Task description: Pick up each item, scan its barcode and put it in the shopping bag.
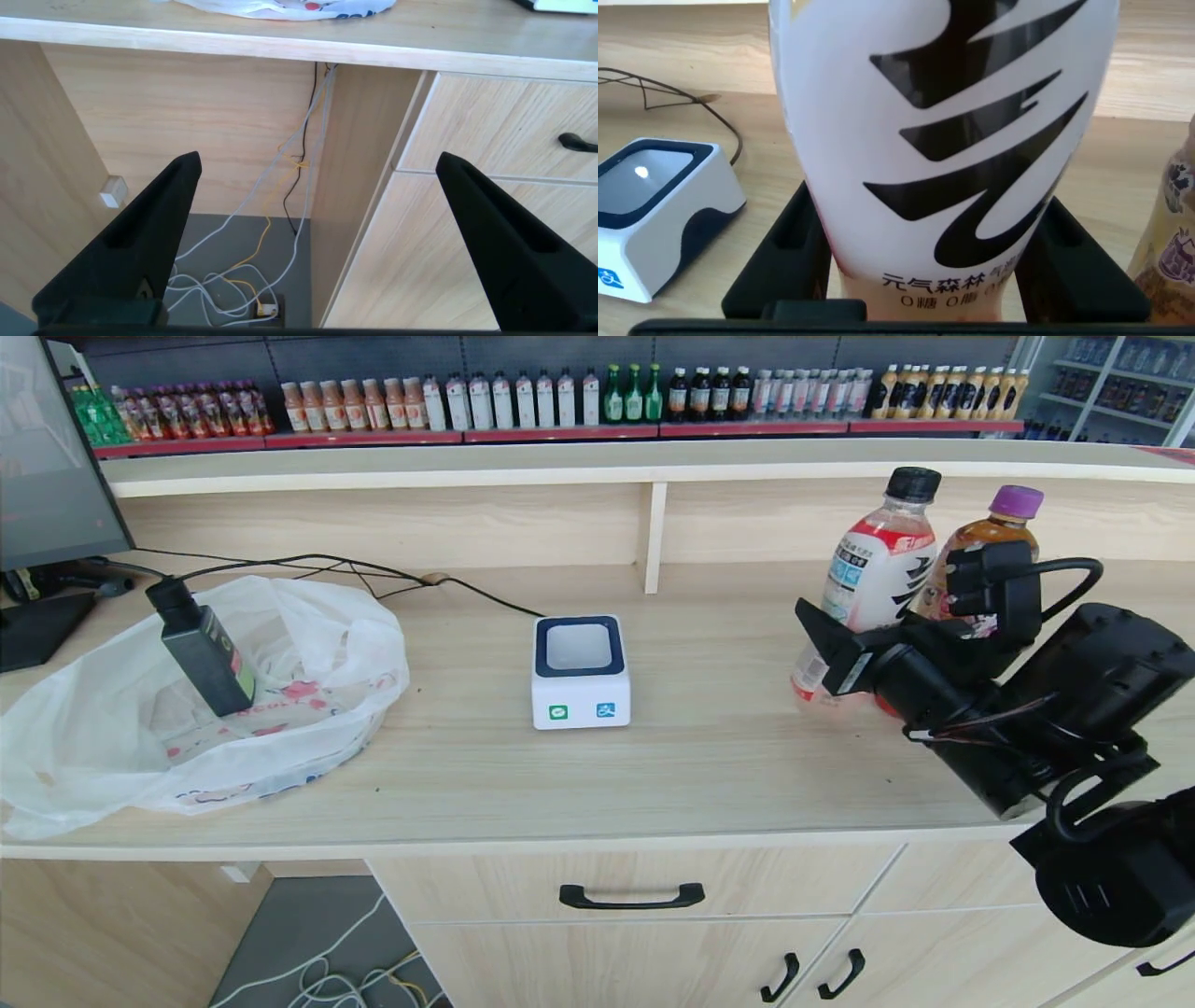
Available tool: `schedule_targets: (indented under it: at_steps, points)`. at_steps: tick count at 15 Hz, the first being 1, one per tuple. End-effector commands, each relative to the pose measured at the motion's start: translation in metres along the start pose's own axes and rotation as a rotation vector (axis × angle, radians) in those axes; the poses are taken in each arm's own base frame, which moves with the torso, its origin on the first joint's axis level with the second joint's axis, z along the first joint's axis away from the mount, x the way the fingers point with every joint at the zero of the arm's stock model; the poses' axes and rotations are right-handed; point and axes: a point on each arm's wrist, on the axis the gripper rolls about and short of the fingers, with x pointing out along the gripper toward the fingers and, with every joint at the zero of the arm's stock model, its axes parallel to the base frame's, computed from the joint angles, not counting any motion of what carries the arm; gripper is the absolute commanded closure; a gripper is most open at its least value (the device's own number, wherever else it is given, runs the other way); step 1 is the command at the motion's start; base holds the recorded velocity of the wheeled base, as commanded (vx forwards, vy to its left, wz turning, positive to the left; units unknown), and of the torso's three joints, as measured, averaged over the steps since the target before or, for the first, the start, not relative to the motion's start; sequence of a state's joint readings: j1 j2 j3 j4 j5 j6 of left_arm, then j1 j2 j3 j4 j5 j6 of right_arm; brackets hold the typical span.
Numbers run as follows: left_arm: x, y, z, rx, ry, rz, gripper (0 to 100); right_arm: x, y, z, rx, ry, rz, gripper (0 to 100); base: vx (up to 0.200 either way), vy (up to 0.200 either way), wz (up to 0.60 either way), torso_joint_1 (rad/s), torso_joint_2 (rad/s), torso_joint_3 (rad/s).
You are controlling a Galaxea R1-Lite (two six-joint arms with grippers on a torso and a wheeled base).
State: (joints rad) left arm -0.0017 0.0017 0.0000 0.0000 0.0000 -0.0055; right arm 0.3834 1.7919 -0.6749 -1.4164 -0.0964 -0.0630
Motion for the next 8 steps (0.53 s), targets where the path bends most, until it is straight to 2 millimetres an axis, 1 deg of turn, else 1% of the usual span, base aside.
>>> schedule_targets:
  at_steps: [1,3,5,6,7,8]
  points:
    - [0.000,0.000,0.000,-0.001,0.000,0.000,0,-0.018,-0.001,0.020,0.003,-0.040,0.005,100,0.000,0.000,0.00,0.000,0.00,0.000]
    - [0.000,0.000,0.000,-0.001,0.000,0.000,0,-0.034,-0.002,0.032,0.005,-0.058,0.006,100,0.000,0.000,0.00,0.000,0.00,0.000]
    - [0.000,0.000,0.000,-0.001,0.000,0.000,0,-0.053,-0.005,0.039,0.006,-0.062,0.006,100,0.000,0.000,0.00,0.000,0.00,0.000]
    - [0.000,0.000,0.000,-0.001,0.000,0.000,0,-0.059,-0.005,0.040,0.005,-0.060,0.008,100,0.000,0.000,0.00,0.000,0.00,0.000]
    - [0.000,0.000,0.000,-0.001,0.000,0.000,0,-0.073,-0.005,0.040,0.012,-0.046,0.019,100,0.000,0.000,0.00,0.000,0.00,0.000]
    - [0.000,0.000,0.000,-0.001,0.000,0.000,0,-0.081,-0.003,0.041,0.017,-0.042,0.031,100,0.000,0.000,0.00,0.000,0.00,0.000]
